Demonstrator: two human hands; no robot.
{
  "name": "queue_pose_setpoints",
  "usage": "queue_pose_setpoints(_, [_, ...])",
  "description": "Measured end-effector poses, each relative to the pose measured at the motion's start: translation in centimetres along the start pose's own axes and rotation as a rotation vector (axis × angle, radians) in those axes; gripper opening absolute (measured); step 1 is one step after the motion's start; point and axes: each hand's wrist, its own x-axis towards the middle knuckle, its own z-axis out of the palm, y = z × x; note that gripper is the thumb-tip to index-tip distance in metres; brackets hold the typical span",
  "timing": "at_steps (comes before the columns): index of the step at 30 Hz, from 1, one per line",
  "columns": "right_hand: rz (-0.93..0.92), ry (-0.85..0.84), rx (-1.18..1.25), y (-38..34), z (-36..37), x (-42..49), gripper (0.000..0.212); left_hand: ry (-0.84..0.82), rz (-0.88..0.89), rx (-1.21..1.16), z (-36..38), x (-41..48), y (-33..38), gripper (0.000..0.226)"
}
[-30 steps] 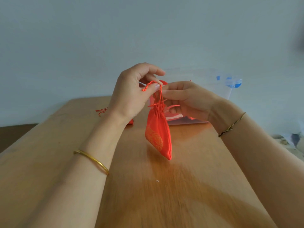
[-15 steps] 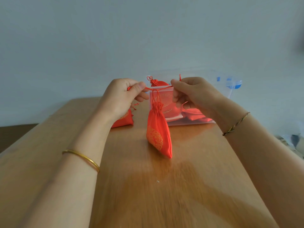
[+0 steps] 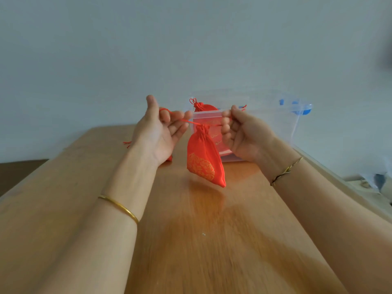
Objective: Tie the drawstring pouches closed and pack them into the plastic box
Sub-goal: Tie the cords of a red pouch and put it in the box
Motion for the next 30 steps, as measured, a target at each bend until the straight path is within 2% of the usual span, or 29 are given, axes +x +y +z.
queue_pose_setpoints(3, [-0.047, 0.088, -0.156, 0.6, -0.4, 0.5, 0.036, 0.078, -0.006, 0.129, 0.2, -0.2, -0.5, 0.056])
queue_pose_setpoints(6, [-0.116, 0.137, -0.252, 0.8, -0.4, 0.7, 0.035, 0.038, -0.002, 0.313, 0.5, -0.4, -0.5, 0.053])
queue_pose_setpoints(12, [-0.232, -0.061, -0.274, -1.2, 0.9, -0.6, 0.032, -0.297, -0.031, 0.611, 0.6, -1.2, 0.5, 0.017])
queue_pose_setpoints(15, [-0.329, -0.145, -0.346, -1.6, 2.0, -1.4, 0.031, -0.358, 0.034, 0.768, 1.1, -1.7, 0.4, 0.010])
queue_pose_setpoints(18, [-0.368, -0.189, -0.344, -1.7, 2.6, -1.8, 0.028, -0.358, 0.087, 0.808, 1.6, -2.0, 0.5, 0.009])
queue_pose_setpoints(21, [-0.295, -0.183, -0.318, -1.7, 2.6, -1.8, 0.023, -0.353, 0.086, 0.774, 1.6, -1.9, 0.3, 0.015])
queue_pose_setpoints(25, [-0.105, -0.129, -0.422, -2.0, 2.0, -1.9, 0.034, -0.352, 0.039, 0.709, 1.4, -1.7, 0.3, 0.018])
queue_pose_setpoints(30, [-0.040, -0.119, -0.453, -1.8, 2.0, -1.9, 0.027, -0.324, 0.025, 0.677, 1.2, -1.5, 0.3, 0.019])
